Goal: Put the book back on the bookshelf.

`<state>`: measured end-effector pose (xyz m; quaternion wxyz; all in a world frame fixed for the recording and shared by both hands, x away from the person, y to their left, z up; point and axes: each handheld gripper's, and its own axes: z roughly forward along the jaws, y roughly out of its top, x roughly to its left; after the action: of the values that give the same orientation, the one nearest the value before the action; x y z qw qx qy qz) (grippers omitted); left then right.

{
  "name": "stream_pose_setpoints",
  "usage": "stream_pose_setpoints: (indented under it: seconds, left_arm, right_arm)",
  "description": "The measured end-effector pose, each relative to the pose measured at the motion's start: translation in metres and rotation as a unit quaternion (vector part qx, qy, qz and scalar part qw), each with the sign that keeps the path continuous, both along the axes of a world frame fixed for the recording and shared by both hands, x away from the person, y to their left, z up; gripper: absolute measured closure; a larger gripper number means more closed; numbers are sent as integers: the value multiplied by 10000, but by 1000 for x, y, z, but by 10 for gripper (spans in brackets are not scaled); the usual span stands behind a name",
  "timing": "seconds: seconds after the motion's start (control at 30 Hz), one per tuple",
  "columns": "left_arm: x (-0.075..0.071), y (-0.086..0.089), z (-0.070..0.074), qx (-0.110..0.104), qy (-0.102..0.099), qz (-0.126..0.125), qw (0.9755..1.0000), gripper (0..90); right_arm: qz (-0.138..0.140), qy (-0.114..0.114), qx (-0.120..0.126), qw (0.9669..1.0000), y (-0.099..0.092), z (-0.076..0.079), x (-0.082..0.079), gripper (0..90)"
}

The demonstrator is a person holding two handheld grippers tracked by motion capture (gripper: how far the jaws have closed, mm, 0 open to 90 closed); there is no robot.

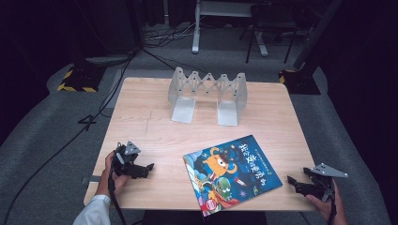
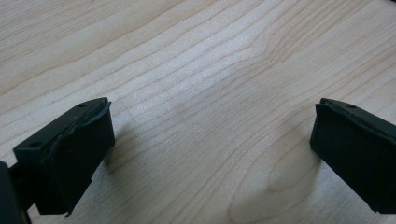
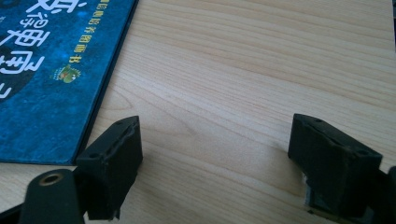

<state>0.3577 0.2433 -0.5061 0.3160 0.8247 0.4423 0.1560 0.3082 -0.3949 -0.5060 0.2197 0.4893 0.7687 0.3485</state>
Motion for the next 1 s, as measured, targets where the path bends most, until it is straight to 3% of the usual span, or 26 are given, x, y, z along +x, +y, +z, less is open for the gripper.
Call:
stream_pose_setpoints:
  seconds: [0.07,0.17,0.27,0.47,0.63,0.73,0.87,1.0]
  left_arm:
    - [-8,-6,0,28,-34,-285,9996,1]
    - [-15,-14,0,39,-29,-467,9989,2]
    - [-22,-27,0,9,-11,-938,9956,1]
    - [-26,-30,0,7,-62,-931,9956,9]
    - [-24,-36,2,-128,-62,-1093,9939,92]
    - [-17,-46,5,-381,-4,-1315,9906,192]
    - [-11,-65,8,-270,-87,-1511,9881,163]
    - [4,-95,14,-412,-240,-1877,9811,161]
  right_arm:
    - [-4,1,-1,10000,0,0,0,182]
    - [-1,-3,-6,10000,0,0,0,182]
    - [-10,1,-22,10000,1,0,0,181]
    - [345,47,-57,9994,4,1,-3,191]
    - [721,99,-57,9973,8,3,-10,201]
    - [903,114,-151,9957,14,4,-16,212]
    - [1221,165,-173,9922,23,5,-23,216]
    - [1397,194,-191,9898,34,6,-29,241]
